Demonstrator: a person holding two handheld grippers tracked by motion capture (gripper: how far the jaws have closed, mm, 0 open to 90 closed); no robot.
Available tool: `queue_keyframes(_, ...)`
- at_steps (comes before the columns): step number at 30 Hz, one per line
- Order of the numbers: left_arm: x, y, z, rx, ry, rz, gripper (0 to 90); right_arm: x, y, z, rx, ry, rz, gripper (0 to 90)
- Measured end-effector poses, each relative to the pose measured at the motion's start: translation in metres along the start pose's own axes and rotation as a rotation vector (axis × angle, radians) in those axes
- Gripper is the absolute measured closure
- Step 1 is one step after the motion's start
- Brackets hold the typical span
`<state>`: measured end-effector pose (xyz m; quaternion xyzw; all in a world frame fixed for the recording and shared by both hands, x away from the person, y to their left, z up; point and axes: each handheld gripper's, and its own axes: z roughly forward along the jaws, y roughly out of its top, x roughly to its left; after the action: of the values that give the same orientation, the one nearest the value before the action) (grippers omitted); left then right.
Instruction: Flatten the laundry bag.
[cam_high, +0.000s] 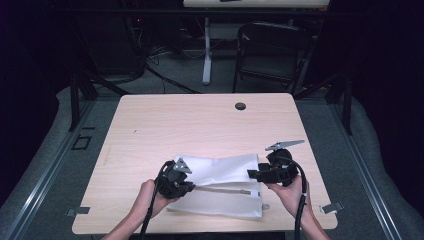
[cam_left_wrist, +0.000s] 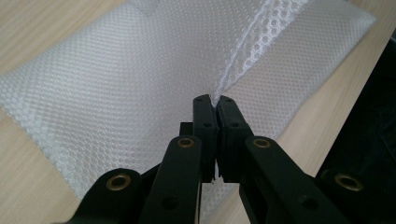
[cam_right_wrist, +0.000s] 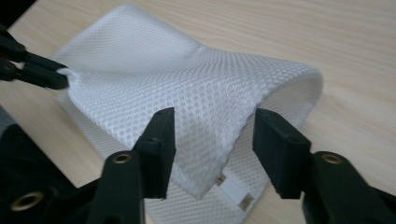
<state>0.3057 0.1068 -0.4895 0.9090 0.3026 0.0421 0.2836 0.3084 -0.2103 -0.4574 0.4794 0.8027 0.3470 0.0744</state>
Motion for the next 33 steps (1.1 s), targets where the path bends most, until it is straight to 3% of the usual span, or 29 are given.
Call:
queue_keyframes(2,0.0,0.004,-0.001,0.002,0.0,0.005,88.0,0.002,0.001,-0.004,-0.015,-0.018,-0.02,40.8)
queue_keyframes(7,0.002,0.009,-0.001,0.01,-0.002,0.011,87.9,0.015,0.006,-0.016,-0.046,-0.089,-0.131,34.7)
queue_keyframes(15,0.006,0.015,-0.008,0.007,-0.001,0.002,88.0,0.038,0.005,-0.003,0.006,-0.104,-0.292,25.0)
queue_keyframes(18,0.007,0.017,-0.013,0.001,0.005,0.004,88.2,0.042,0.005,0.002,0.023,-0.143,-0.337,26.0)
queue_keyframes(22,0.008,0.018,-0.019,-0.001,0.004,0.006,88.3,0.042,0.005,0.008,0.028,-0.191,-0.364,41.8)
queue_keyframes(29,0.011,0.02,-0.023,-0.013,0.005,0.009,88.2,0.041,0.009,0.011,-0.017,-0.175,-0.391,83.5)
queue_keyframes(33,0.013,0.022,-0.021,-0.01,0.006,0.017,87.4,0.039,0.013,0.014,-0.011,-0.161,-0.382,87.8)
